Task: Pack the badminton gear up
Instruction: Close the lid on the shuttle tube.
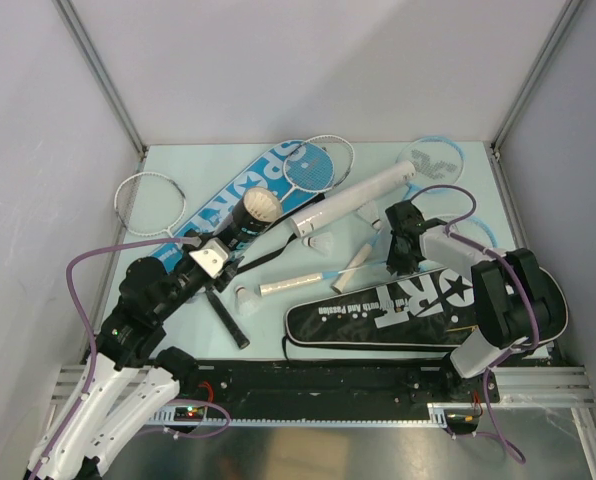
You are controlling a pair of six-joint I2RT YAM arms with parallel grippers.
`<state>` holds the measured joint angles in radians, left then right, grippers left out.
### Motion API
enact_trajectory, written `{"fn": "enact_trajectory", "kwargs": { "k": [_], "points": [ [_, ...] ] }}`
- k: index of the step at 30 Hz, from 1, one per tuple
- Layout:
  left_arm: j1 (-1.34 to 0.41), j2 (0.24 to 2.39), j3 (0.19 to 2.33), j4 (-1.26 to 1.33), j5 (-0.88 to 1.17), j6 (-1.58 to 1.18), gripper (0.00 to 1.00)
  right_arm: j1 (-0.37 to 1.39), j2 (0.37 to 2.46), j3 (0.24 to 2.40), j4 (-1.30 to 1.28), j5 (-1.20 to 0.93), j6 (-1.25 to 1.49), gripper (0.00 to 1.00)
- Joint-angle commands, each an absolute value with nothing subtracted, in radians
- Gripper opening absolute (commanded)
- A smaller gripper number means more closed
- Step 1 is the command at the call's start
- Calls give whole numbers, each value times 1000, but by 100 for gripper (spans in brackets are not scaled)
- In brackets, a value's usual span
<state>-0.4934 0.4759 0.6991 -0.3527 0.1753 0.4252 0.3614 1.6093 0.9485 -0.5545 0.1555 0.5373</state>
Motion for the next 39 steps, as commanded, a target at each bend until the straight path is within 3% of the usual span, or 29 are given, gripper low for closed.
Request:
{"fn": "enact_trajectory", "kwargs": {
  "k": [1, 8, 22, 39],
  "points": [
    [-497, 470, 702, -270, 177, 413, 58, 372, 1631, 957, -539, 150, 503, 25],
    [-497, 471, 703, -269, 177, 414, 58, 376, 1637, 950, -521, 141, 499, 30],
    [-497, 463, 711, -269, 176, 409, 58, 372, 1641, 928, -494, 153, 502, 1],
    [-497, 478, 718, -270, 203, 403, 58, 304, 1360, 932, -710, -33, 609, 0]
  ]
}}
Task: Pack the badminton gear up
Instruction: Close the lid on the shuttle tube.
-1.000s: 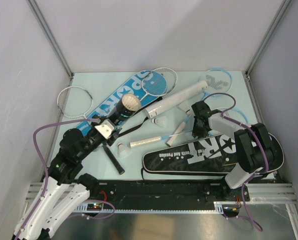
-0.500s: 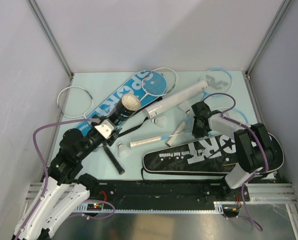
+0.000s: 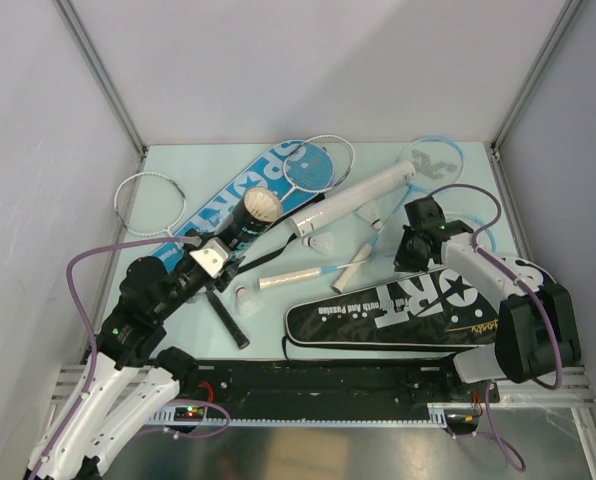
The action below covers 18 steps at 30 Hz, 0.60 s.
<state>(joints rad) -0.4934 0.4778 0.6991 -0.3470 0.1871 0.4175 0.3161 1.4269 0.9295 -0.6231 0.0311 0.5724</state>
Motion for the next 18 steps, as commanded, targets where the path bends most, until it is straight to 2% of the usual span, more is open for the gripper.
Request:
{"fn": "enact_trajectory", "kwargs": {
  "k": [1, 10, 15, 18],
  "points": [
    [-497, 478, 720, -269, 203, 403, 58, 304, 1346, 933, -727, -41, 610, 0],
    [-497, 499, 724, -272, 234, 382, 59, 327, 1140, 932, -806, -130, 630, 0],
    [-502, 529, 718, -285, 299, 393, 58, 340, 984, 943, -654, -240, 646, 0],
    [-522, 566, 732, -311, 268, 435, 57, 350, 948, 983, -544, -338, 642, 0]
  ]
}}
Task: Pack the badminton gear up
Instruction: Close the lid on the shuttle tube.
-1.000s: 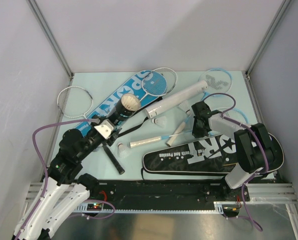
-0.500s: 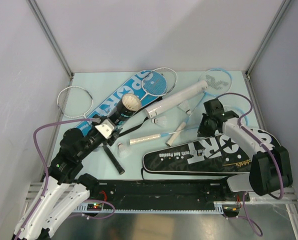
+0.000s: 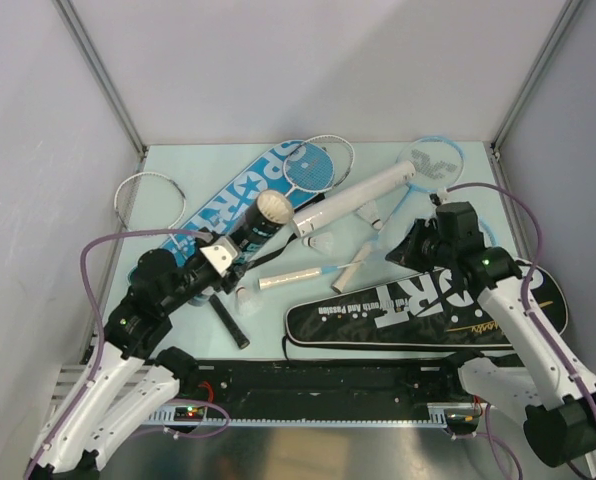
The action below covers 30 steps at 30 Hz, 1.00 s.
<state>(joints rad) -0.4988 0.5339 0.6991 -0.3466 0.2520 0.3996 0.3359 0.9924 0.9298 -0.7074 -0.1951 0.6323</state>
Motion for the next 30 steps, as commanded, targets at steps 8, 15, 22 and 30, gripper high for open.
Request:
{"fn": "enact_trajectory", "kwargs": {
  "k": [8, 15, 22, 30],
  "points": [
    [-598, 600, 730, -375, 156, 613, 57, 379, 970, 1159, -350, -616, 642, 0],
    [-606, 623, 767, -423, 117, 704, 59, 444, 997, 1227, -230, -724, 695, 0],
    [-631, 631, 803, -460, 97, 755, 60, 540, 1052, 1260, -274, -699, 654, 0],
    [-664, 657, 820, -472, 89, 768, 60, 648, 1104, 1273, -367, -601, 599, 0]
  ]
}}
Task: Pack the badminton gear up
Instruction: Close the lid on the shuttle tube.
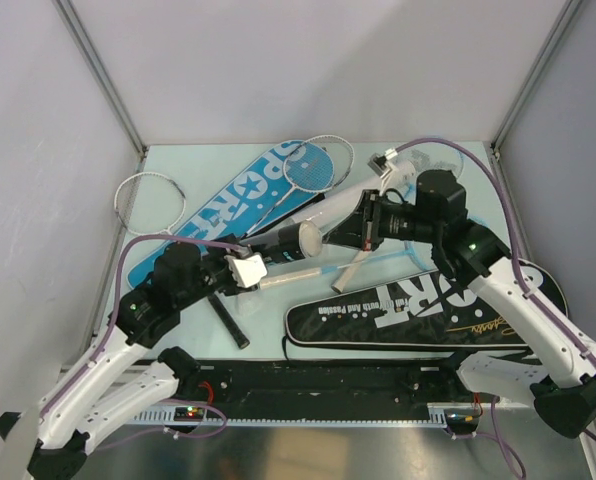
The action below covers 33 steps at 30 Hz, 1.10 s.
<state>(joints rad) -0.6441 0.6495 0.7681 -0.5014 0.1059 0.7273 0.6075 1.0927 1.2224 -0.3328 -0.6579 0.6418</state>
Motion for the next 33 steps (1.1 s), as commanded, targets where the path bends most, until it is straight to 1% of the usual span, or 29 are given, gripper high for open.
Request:
{"fn": "enact_trajectory", "kwargs": {
  "k": [1, 10, 16, 30, 31, 33],
  "points": [
    [-668, 658, 820, -472, 90, 771, 60, 659, 1107, 1275, -372, -586, 595, 0],
    [-675, 660, 816, -472, 89, 787, 60, 696, 1090, 1274, -425, -397, 565, 0],
    [-676, 658, 818, -472, 101, 774, 60, 719, 1050, 1257, -416, -280, 554, 0],
    [-678, 675, 814, -472, 110, 761, 59, 820, 1091, 1255, -403, -195, 548, 0],
    [-678, 676, 814, -471, 109, 761, 59, 821, 1092, 1254, -404, -192, 552, 2],
    [-678, 677, 812, -472, 108, 763, 59, 822, 1088, 1253, -406, -187, 561, 10]
  ]
}}
